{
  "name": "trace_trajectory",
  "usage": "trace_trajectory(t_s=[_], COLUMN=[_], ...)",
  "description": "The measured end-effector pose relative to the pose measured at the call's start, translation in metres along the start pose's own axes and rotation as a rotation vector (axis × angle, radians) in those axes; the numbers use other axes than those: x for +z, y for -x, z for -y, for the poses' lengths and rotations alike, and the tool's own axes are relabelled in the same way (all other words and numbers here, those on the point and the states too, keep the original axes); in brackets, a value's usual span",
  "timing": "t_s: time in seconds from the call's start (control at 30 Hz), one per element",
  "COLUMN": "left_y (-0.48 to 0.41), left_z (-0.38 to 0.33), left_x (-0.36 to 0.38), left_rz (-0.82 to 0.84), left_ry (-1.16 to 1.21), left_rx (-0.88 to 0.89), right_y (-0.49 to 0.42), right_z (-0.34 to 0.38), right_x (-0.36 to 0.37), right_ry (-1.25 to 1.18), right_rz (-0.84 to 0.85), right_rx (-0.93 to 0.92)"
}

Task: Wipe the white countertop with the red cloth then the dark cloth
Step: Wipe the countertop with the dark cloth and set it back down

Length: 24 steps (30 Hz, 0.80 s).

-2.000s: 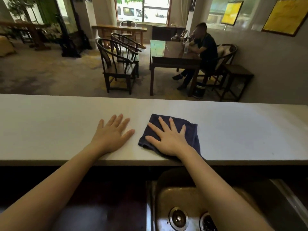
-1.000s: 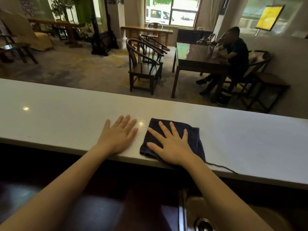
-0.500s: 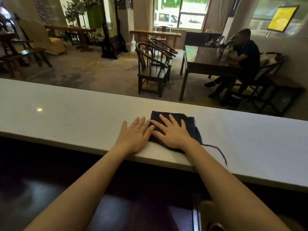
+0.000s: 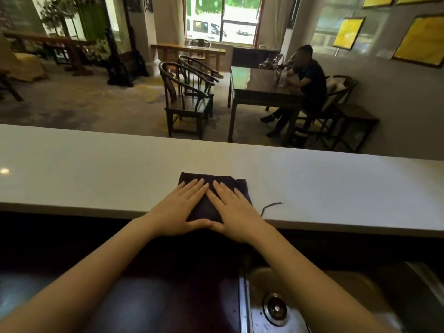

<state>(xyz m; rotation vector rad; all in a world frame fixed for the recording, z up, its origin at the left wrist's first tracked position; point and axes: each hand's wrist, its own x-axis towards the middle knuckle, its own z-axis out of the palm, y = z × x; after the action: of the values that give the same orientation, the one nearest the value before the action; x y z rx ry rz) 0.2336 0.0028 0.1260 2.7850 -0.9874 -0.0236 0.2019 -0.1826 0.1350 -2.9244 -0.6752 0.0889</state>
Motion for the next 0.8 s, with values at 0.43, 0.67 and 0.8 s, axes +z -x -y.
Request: trace_trajectory(t_s=[0.43,0.67,0.8], left_y=[0.043,0.097,0.089], left_z=[-0.060,-0.071,-0.056], left_x=[0.006,0.047,0.082], left_rz=[-0.080,0.091,0.300], left_ry=[-0.063,0.120,0.163], left_rx=[-0.020,-0.080,-0.174], right_y=[0.066,0.091,0.075], right_z=[0.014,0.031,0.025], right_x=[-0.006,0.043,0.082], right_ry=[-0.190,-0.479,-0.553], right_rz=[-0.019,0.214,0.382], right_rx=[-0.039,-0.075,-0.021])
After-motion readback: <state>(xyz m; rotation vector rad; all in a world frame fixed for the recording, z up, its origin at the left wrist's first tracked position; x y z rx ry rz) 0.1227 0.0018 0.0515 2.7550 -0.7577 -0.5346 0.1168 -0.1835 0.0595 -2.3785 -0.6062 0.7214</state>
